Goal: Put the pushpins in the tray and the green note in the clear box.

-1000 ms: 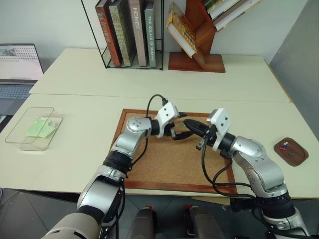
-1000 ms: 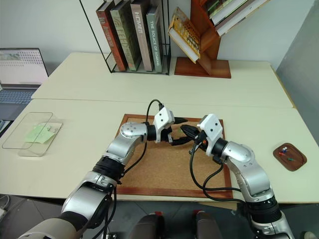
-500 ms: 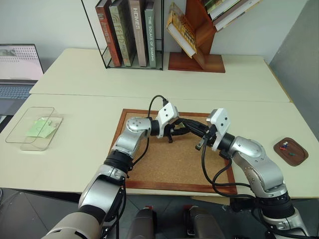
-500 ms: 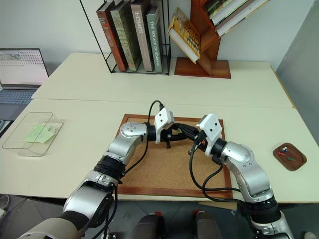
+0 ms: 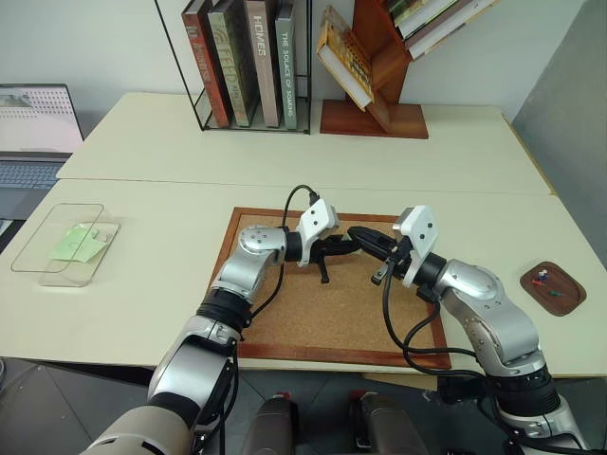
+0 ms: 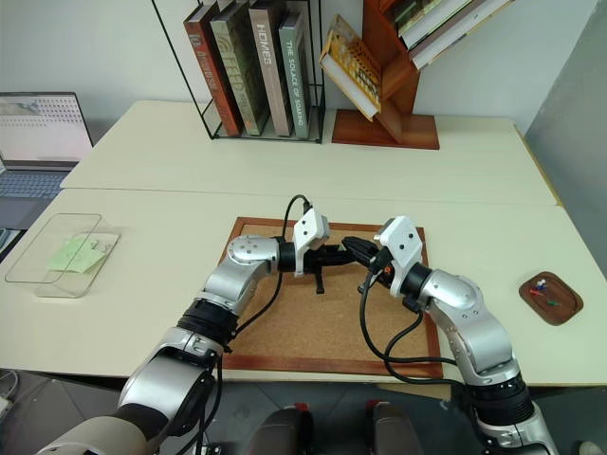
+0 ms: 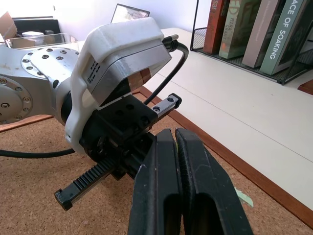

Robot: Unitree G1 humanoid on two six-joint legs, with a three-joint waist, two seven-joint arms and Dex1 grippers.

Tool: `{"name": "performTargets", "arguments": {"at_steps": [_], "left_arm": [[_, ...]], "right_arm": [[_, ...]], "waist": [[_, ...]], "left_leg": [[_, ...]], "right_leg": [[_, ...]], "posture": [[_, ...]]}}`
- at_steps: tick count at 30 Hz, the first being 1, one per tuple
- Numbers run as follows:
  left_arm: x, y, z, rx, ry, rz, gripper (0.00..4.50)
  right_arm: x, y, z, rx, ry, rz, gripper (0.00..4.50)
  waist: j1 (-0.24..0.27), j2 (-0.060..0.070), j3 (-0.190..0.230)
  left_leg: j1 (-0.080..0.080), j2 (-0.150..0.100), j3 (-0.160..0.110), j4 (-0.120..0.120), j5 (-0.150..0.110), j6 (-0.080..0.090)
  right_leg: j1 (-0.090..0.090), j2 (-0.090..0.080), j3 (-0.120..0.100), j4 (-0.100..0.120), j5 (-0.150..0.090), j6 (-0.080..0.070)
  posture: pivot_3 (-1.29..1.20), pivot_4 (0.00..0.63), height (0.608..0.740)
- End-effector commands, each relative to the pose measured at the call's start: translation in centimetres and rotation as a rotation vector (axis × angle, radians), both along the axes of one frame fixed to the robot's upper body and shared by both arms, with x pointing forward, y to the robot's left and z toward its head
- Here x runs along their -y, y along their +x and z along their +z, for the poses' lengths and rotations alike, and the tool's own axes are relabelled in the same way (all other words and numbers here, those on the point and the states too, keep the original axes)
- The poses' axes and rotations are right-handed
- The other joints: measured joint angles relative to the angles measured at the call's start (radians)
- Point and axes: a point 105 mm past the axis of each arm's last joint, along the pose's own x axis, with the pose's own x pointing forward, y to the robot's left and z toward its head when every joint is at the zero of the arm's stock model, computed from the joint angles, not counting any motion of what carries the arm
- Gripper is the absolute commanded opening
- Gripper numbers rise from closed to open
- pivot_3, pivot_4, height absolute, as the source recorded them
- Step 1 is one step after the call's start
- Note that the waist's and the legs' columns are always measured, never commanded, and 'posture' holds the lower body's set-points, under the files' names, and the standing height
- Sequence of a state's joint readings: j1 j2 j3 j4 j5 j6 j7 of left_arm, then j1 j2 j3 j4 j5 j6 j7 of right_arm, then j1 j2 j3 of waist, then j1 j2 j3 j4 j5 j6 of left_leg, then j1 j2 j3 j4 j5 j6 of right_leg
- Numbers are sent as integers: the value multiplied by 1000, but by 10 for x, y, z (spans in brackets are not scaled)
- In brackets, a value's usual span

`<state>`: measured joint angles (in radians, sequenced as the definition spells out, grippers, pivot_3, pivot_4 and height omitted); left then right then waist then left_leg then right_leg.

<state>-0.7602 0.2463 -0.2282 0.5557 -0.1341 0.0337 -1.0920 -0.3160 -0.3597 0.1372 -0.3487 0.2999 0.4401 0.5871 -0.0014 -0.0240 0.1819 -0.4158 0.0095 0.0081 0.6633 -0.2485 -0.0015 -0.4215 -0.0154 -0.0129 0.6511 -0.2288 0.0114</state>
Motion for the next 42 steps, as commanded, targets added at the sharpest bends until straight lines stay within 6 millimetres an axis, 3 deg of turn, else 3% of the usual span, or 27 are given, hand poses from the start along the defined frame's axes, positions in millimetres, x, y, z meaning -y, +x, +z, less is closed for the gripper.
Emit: {"name": "performTargets", "arguments": {"at_steps": [1, 8, 12, 16, 21, 24, 27, 33, 42], "left_arm": [[-3, 2, 3, 60, 25, 12, 10], [0, 1, -5, 70, 55, 11, 10], [7, -4, -1, 79, 33, -7, 10], [10, -10, 12, 118, 0, -11, 10], [10, -26, 18, 137, -3, -34, 10], [11, -34, 18, 140, -2, -40, 10], [12, -40, 15, 152, 17, -50, 10], [13, -43, 13, 156, 29, -50, 10], [12, -42, 13, 168, 36, -31, 0]], "right_arm": [[7, -3, 24, 52, 62, -9, 0], [32, -6, 41, 48, 138, -87, 0], [61, -10, 46, 50, 140, -193, 0], [123, -18, 39, 23, 98, -392, 0], [195, -33, 14, -19, 20, -676, 0], [231, -41, -4, -52, -31, -850, 0], [255, -44, -23, -101, -96, -973, 0], [274, -38, -41, -140, -142, -1067, 0], [288, -30, -54, -175, -182, -1118, 1961]], "waist": [[0, 0, 0], [1, 0, 0], [2, 0, 0], [6, 0, 0], [7, 0, -1], [1, 1, -1], [-1, 1, -1], [-3, 3, -2], [0, 3, -2]], "left_leg": [[0, 0, 0, 0, 0, 0], [0, 0, 0, 1, 0, 0], [0, 0, 0, 1, 0, 0], [0, -1, 0, 2, 0, 0], [1, -1, 1, 2, 0, 0], [4, -1, 3, 2, 0, 0], [9, -1, 4, 2, 0, 0], [18, 1, 4, 1, 1, 1], [16, 0, 4, 0, 1, 1]], "right_leg": [[0, 0, 0, 0, 0, 0], [0, 0, 0, 1, 0, 0], [0, 0, 0, 2, 0, 0], [0, -1, 1, 3, 0, 0], [1, -1, 1, 4, 0, 0], [1, -1, 3, 7, 0, 0], [4, -1, 4, 9, 0, 0], [11, 1, 4, 10, -3, -5], [11, 1, 5, 7, -1, -1]], "posture": [[0, 150, 740], [0, 150, 740], [0, 150, 740], [0, 150, 740], [0, 150, 740], [0, 150, 740], [0, 150, 740], [0, 150, 740], [0, 150, 740]]}}
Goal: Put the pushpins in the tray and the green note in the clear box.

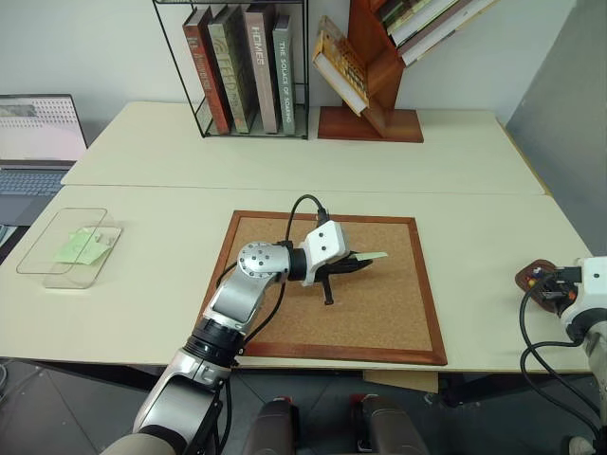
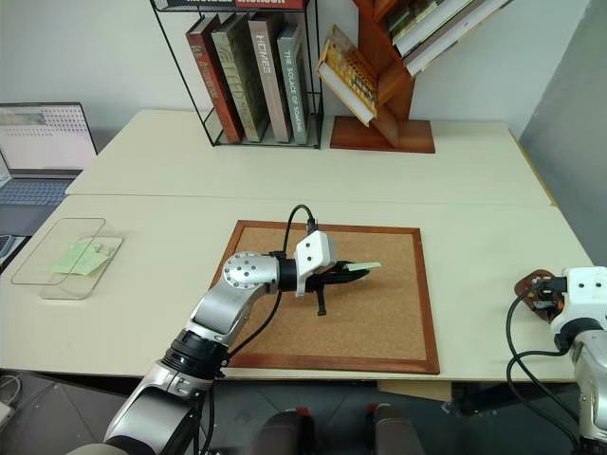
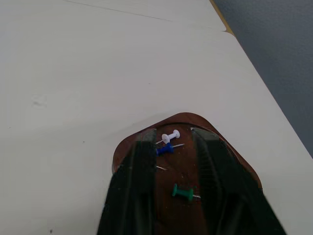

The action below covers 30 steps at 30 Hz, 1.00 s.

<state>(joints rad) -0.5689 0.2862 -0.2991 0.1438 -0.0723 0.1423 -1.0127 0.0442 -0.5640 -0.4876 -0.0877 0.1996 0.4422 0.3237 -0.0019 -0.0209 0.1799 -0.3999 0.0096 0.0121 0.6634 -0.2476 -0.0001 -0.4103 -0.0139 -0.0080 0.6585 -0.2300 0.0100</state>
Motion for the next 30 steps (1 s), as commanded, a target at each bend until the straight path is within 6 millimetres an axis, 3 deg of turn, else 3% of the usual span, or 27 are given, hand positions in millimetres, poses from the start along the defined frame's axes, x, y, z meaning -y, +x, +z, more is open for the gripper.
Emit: {"name": "performTargets", "arguments": {"at_steps": [1, 9, 11, 17, 21, 22, 24, 27, 30], "left_arm": [[2, -3, 12, 52, -17, -6, 0], [0, 0, 14, 46, -39, 18, 0], [-1, 0, 17, 42, -49, 22, 0], [-24, 9, 37, 41, -84, 136, 0], [-80, 30, 51, 47, -27, 368, 0], [-90, 34, 54, 45, -24, 413, 0], [-133, 43, 62, 29, -14, 577, 0], [-175, 42, 68, 17, 0, 720, 0], [-254, 30, 71, 20, 81, 981, 0]], "right_arm": [[8, 3, 11, 31, -46, -28, 2206], [8, 5, 30, 138, -56, -28, 4105], [-1, 4, 37, 185, -35, 27, 4468], [-76, 9, 65, 282, 5, 422, 4468], [-161, 13, 83, 274, 25, 800, 4468], [-173, 14, 85, 271, 39, 855, 4468], [-210, 11, 90, 234, 95, 1034, 4468], [-238, 7, 95, 196, 165, 1172, 4468], [-269, 7, 95, 152, 180, 1315, 4468]], "waist": [[0, 0, 0], [-1, 0, 0], [-1, 0, 0], [-7, 0, 0], [-18, 0, 1], [-25, 0, 1], [-28, -1, 2], [-27, -2, 2], [-29, -2, 2]], "left_leg": [[0, 0, 0, 0, 0, 0], [0, 0, -1, 0, 0, 0], [0, 0, -1, 0, 0, 0], [0, 1, -1, -1, 0, 0], [1, 3, -2, -1, 0, 0], [2, 4, -2, 0, 0, 0], [2, 4, -5, 0, 0, 0], [1, 5, -7, -1, 0, 0], [0, 5, -6, -3, 0, 0]], "right_leg": [[0, 0, 0, 0, 0, 0], [0, 0, 0, 0, 0, 0], [0, 0, 0, 0, 0, 0], [0, 1, 0, 0, 0, 0], [0, 2, -1, 1, 0, 0], [0, 2, -1, 1, 0, 0], [0, 2, -2, 1, 0, 0], [-1, 3, -4, 1, -1, -1], [-1, 2, -3, 1, -3, -4]], "posture": [[0, 150, 740], [0, 150, 740], [0, 150, 740], [0, 150, 740], [0, 150, 740], [0, 150, 740], [0, 150, 740], [0, 150, 740], [0, 150, 740]]}}
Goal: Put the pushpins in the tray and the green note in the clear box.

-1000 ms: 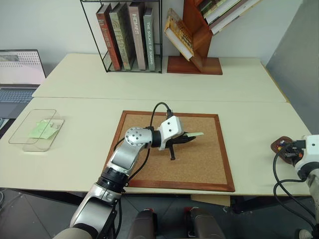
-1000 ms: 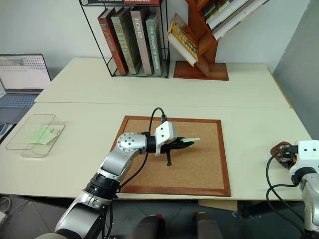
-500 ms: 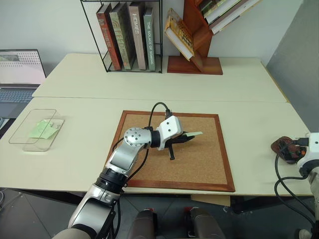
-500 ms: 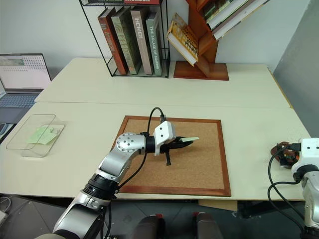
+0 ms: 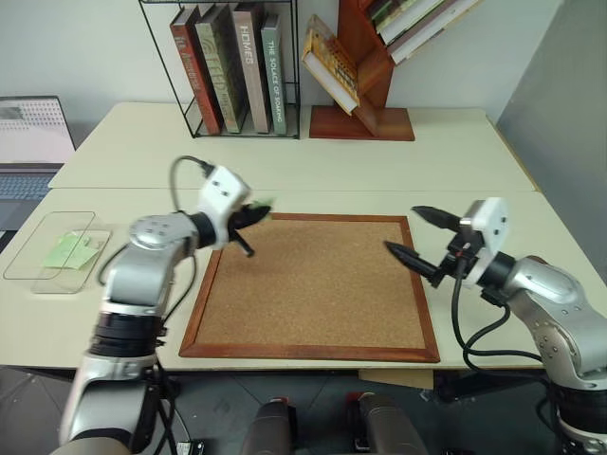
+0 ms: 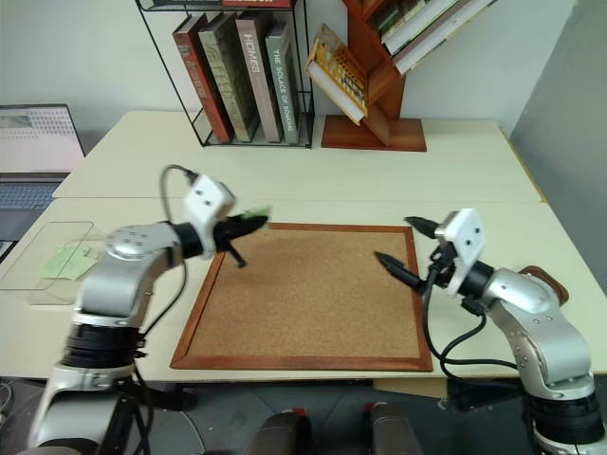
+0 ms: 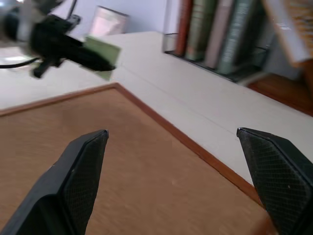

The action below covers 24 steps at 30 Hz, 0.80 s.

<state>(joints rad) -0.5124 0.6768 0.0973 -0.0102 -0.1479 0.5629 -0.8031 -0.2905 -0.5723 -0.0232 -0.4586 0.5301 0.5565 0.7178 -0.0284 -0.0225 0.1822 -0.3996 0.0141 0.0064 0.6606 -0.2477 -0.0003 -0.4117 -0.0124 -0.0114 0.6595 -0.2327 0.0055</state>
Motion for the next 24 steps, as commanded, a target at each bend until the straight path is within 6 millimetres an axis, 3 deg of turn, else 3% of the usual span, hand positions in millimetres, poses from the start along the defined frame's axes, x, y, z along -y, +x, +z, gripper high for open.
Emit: {"name": "performTargets", "arguments": {"at_steps": [1, 2, 6, 9, 12, 15, 20, 24], "left_arm": [[-86, -15, 18, 25, 68, 291, 0], [-97, -18, 19, 24, 82, 328, 0], [-171, -27, 32, 47, 188, 583, 0], [-212, -33, 42, 77, 233, 729, 0], [-239, -36, 39, 71, 209, 826, 0], [-253, -35, 32, 60, 178, 890, 0], [-256, -29, 19, 30, 94, 918, 0], [-256, -27, 11, 6, 25, 946, 609]], "right_arm": [[-34, -4, 6, -9, -11, 165, 4468], [-37, -3, 6, -9, -14, 177, 4468], [-64, 6, 4, -2, -23, 238, 4468], [-79, 8, -1, 6, -49, 279, 4468], [-91, 6, 1, 12, -39, 315, 4468], [-99, 3, 2, 18, -30, 339, 4468], [-104, 1, 3, 22, -24, 352, 4468], [-108, -2, 7, 29, -12, 370, 4500]], "waist": [[-4, -2, 1], [-4, -3, 2], [8, -4, 2], [16, -6, 3], [26, -8, 2], [31, -8, 1], [29, -12, -1], [27, -13, -1]], "left_leg": [[-1, 0, 1, 0, 0, 0], [-1, 0, 2, 0, 0, 0], [-3, -1, 1, -1, 0, 0], [-2, -3, 2, 0, 0, -1], [-2, -3, 3, 1, 0, -1], [-3, -4, 4, 1, 0, -1], [-9, -3, 4, 2, 0, -1], [-9, -3, 4, 2, 0, -1]], "right_leg": [[-1, -2, 1, 0, 0, 0], [-3, -3, 1, 0, 0, -1], [-4, -6, -1, 0, -1, -1], [-4, -8, -1, 0, 0, 0], [-5, -10, -2, 0, 0, 1], [-5, -11, -2, 0, 1, 1], [-10, -11, -2, 2, 1, 1], [-10, -11, -2, 3, 1, 1]], "posture": [[0, 150, 740], [0, 150, 740], [0, 150, 740], [0, 150, 740], [0, 150, 740], [0, 150, 740], [0, 150, 740], [0, 150, 740]]}}
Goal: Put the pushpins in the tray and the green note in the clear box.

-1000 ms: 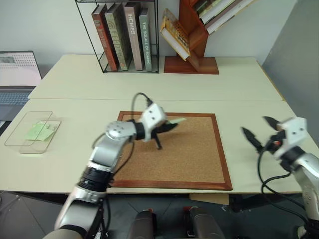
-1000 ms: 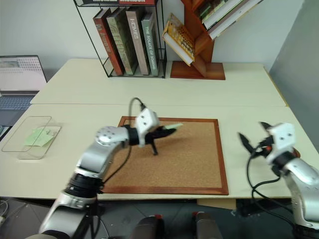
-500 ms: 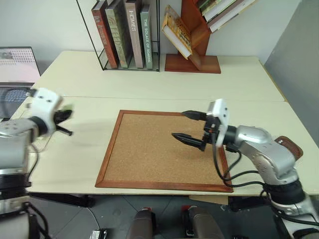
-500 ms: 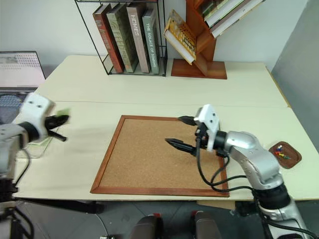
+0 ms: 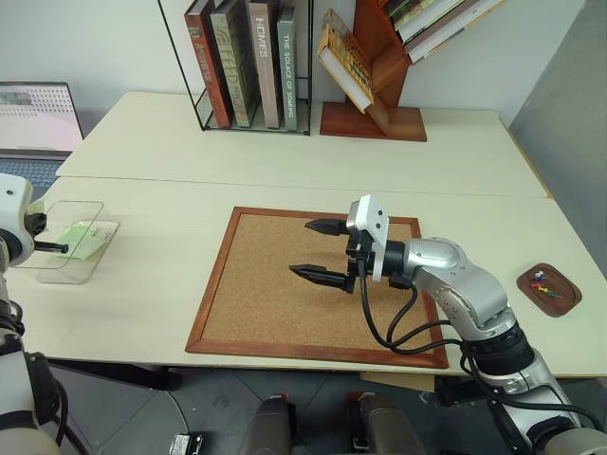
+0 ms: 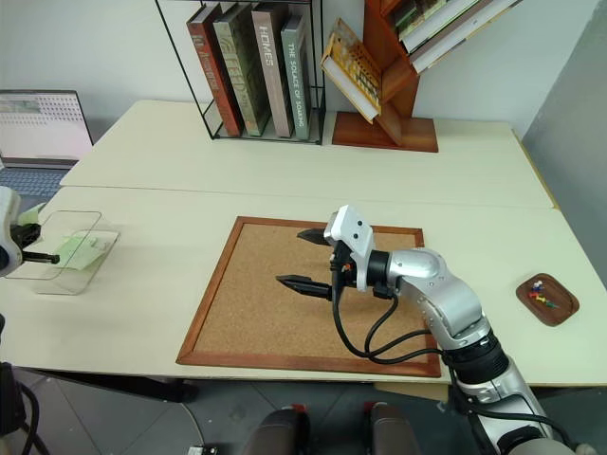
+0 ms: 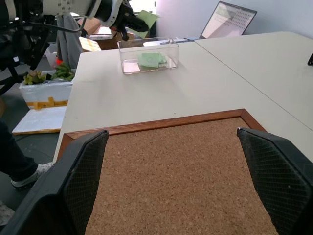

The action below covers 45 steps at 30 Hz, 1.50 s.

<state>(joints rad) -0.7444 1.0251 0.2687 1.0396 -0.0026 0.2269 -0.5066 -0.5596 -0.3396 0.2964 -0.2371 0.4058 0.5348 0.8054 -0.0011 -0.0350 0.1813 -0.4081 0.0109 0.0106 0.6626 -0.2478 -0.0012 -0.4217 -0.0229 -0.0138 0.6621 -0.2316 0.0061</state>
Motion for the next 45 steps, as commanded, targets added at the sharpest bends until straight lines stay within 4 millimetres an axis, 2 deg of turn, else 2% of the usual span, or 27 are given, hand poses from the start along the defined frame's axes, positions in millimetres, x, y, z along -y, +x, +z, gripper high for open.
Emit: {"name": "performTargets", "arguments": {"at_steps": [1, 13, 20, 25, 29, 35, 37, 40, 41, 44, 45], "left_arm": [[-3, 2, 10, 48, -17, 19, 838], [4, 8, 12, 69, -45, -6, 3186], [13, 8, 34, 129, -11, -46, 3186], [37, 12, 56, 185, -33, -117, 3186], [82, 21, 81, 276, -16, -272, 3186], [171, 32, 89, 349, -75, -523, 3186], [191, 33, 88, 355, -101, -569, 3186], [227, 34, 75, 308, -45, -695, 3186], [242, 33, 65, 285, -55, -745, 3186], [266, 30, 45, 249, -98, -822, 3186], [281, 26, 29, 222, -123, -861, 3186]], "right_arm": [[-6, -7, 17, 66, 25, 38, 4500], [-4, -8, 18, 68, 20, 41, 4500], [-1, -7, 20, 73, 24, 34, 4500], [3, -5, 20, 75, 27, 28, 4500], [10, -3, 24, 78, 49, 1, 4500], [41, 1, 17, 55, 39, -114, 4500], [49, 1, 16, 55, 42, -152, 4500], [65, 0, 17, 72, 60, -226, 4500], [73, -1, 14, 72, 58, -260, 4500], [86, -4, 4, 58, 35, -310, 4500], [91, -8, -2, 47, 25, -330, 4500]], "waist": [[-1, 0, 0], [-1, 0, 0], [-2, -1, 0], [-2, -1, 0], [1, -1, 0], [3, -1, -1], [5, -1, -1], [-3, -1, -1], [-5, -1, -1], [-5, -1, -1], [-5, 0, -1]], "left_leg": [[0, 0, 0, 0, 0, 0], [0, 0, 0, 0, 0, 0], [0, 0, 0, 0, 0, 0], [0, 0, 0, 0, 0, 0], [0, 0, -1, 0, 0, 0], [0, -1, -1, 1, 0, 0], [0, -1, -1, 1, 0, -1], [-1, -1, -1, 1, 0, -1], [0, -1, 0, 1, 0, -1], [3, 0, 0, -1, 0, -1], [4, 0, 0, -1, 0, -1]], "right_leg": [[0, 0, 0, 0, 0, 0], [0, 0, 0, 1, 0, 0], [0, 0, 0, 1, 2, -3], [0, 0, 0, 1, 2, -4], [0, 0, 0, 1, 2, -4], [2, -1, 1, 1, 3, -4], [1, -1, 1, 0, 3, -4], [1, 0, 2, 1, 2, -3], [1, 0, 2, 1, 2, -3], [2, 2, 3, 1, 0, 0], [3, 2, 3, 1, 0, -1]], "posture": [[0, 150, 740], [0, 150, 740], [0, 150, 740], [0, 150, 740], [0, 150, 740], [0, 150, 740], [0, 150, 740], [0, 150, 740], [0, 150, 740], [0, 150, 740], [0, 150, 740]]}}
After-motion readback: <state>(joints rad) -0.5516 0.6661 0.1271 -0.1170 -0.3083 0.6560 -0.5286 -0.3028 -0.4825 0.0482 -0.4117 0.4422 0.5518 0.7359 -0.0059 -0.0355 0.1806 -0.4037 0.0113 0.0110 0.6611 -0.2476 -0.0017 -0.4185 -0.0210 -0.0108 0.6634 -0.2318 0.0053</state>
